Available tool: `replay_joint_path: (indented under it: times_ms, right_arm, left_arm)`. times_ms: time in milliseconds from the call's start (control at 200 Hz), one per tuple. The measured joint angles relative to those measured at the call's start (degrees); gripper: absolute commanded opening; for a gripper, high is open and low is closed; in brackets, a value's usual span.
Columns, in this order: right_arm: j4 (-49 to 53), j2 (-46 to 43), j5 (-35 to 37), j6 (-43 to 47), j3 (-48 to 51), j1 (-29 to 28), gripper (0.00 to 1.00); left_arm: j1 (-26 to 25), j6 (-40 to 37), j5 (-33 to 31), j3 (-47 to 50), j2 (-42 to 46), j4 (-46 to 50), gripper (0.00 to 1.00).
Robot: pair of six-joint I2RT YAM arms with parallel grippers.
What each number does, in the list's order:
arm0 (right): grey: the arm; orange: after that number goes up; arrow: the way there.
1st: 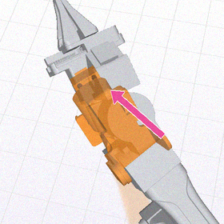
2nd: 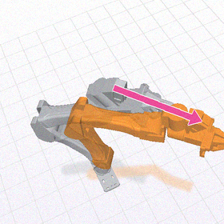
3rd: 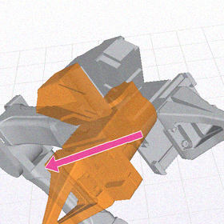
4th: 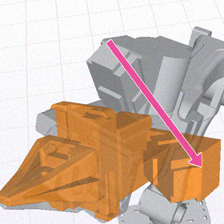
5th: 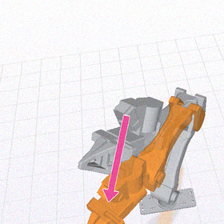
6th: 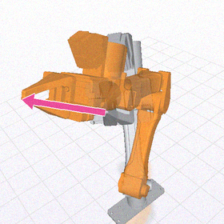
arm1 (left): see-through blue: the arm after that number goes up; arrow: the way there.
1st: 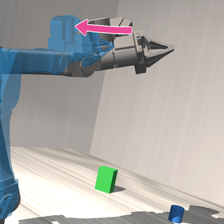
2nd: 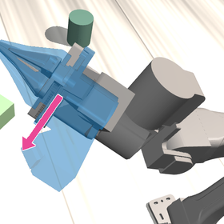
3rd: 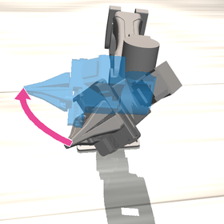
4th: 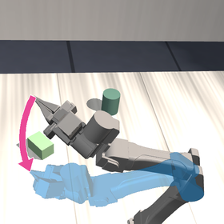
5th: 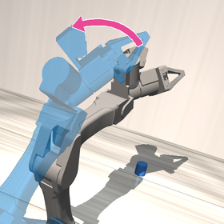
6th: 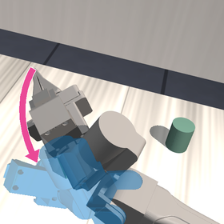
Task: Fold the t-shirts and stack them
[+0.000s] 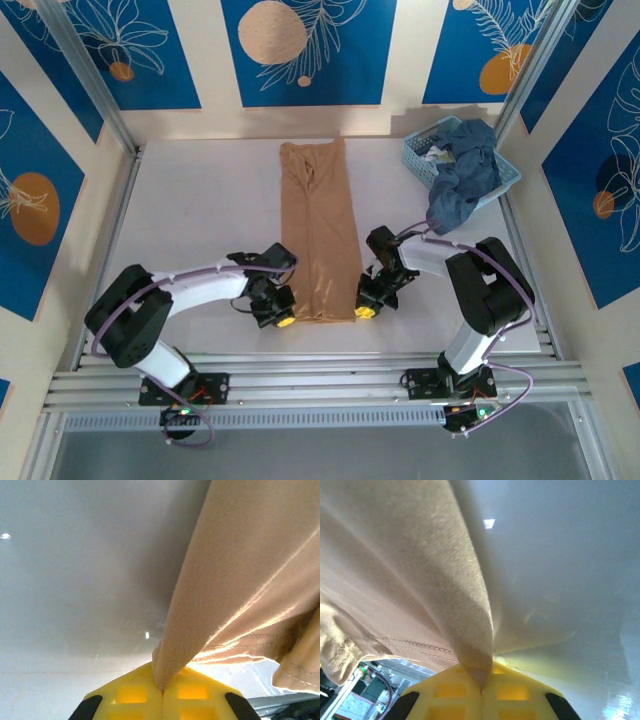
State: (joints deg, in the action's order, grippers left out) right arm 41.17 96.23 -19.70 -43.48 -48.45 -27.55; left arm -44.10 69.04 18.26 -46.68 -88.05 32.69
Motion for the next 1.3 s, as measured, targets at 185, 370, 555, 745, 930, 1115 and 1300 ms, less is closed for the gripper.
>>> replay_joint_path:
  times_ms: [185, 370, 555, 745, 930, 1115, 1300]
  right_arm:
    - [2.29, -3.80, -0.02, -0.44, -1.46, 0.22, 0.00]
    - [4.61, -5.77, -0.28, -0.48, -6.64, 2.58, 0.00]
    - [6.71, -3.23, -0.39, -0.55, -15.89, 6.03, 0.00]
    - [7.85, 3.96, -0.72, -0.37, -28.72, 9.16, 0.00]
    - [8.33, 15.32, -0.72, -0.33, -43.41, 11.28, 0.00]
    - [9.07, 30.10, -0.87, 0.09, -60.11, 13.11, 0.00]
    - [11.37, 43.78, -0.94, 0.07, -76.76, 14.88, 0.06]
  left_arm:
    - [0.07, -0.74, -2.10, -0.24, 4.81, 1.40, 0.00]
    - [2.73, -1.88, -3.80, -4.15, 6.47, 2.05, 0.00]
    - [9.01, -3.43, -3.69, -9.99, 4.13, 2.10, 0.00]
    - [15.28, -6.25, -3.13, -19.69, -2.38, 2.21, 0.00]
    - [19.69, -9.55, -2.16, -32.44, -13.16, 2.05, 0.00]
    - [22.53, -12.50, -1.81, -48.15, -28.30, 2.05, 0.00]
    - [24.76, -13.25, -1.84, -61.16, -40.09, 2.38, 0.02]
